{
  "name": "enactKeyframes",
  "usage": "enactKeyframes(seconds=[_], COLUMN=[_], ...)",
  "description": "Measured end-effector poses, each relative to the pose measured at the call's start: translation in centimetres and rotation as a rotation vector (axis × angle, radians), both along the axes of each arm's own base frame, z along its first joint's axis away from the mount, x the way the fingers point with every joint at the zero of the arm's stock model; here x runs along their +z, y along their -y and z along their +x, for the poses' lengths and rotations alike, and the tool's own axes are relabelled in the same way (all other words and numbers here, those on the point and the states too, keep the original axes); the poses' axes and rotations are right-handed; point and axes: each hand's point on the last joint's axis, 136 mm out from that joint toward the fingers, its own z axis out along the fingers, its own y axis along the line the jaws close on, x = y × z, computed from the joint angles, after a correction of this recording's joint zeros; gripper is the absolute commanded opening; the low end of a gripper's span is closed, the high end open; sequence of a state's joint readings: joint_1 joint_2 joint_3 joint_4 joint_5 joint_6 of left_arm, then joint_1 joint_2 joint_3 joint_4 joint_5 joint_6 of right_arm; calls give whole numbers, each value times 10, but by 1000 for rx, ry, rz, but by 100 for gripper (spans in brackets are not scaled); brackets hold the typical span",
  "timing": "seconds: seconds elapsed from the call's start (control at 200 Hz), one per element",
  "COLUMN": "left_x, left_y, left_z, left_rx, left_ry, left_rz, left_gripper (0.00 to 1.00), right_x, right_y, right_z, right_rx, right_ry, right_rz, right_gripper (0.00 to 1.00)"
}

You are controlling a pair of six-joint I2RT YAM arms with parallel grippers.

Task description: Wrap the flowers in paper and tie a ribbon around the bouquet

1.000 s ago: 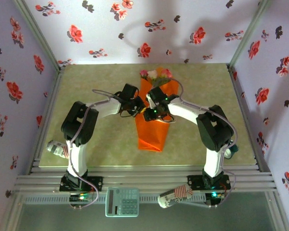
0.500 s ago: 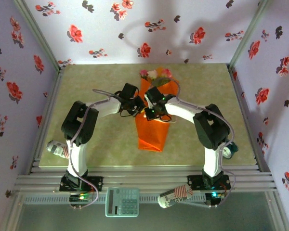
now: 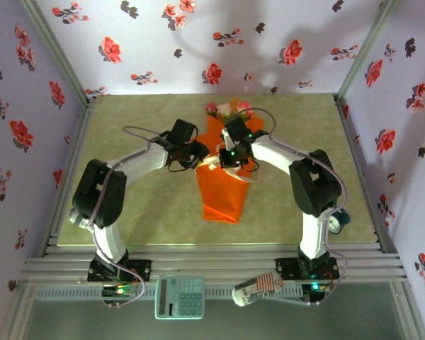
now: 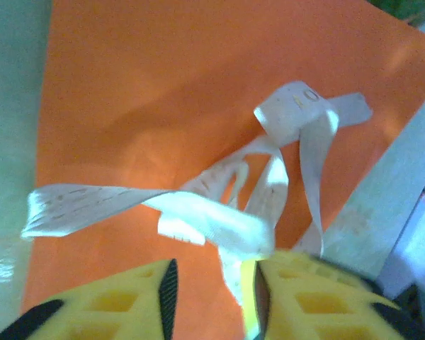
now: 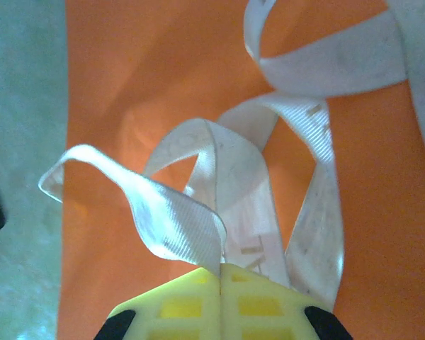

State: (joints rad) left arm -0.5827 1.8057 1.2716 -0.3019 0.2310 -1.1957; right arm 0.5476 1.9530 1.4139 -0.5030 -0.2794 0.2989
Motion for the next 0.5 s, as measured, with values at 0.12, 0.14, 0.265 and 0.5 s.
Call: enactKeyframes(seconds=[0.12,0.14,0.265,0.5], left_x=[-5,-8,-32,-52], left_y=[0,1,6,10], left_z=[-13,-15,-31,-23], left_rx=[-94,-111,-220,-264], left_ry=[16,13,-17,-29], left_rz=[66,78,155,232], left_gripper=[21,21,28,41], right_x=[-7,-9,-25,-31], right_y=[-1,-1,2,5], right_z=[7,6,-3,-11], right_rx=[-5,-6,-15,-20], right_ry=[-56,-68,-152,-206], right_rz=[40,41,36,31], right_gripper=[0,0,0,0])
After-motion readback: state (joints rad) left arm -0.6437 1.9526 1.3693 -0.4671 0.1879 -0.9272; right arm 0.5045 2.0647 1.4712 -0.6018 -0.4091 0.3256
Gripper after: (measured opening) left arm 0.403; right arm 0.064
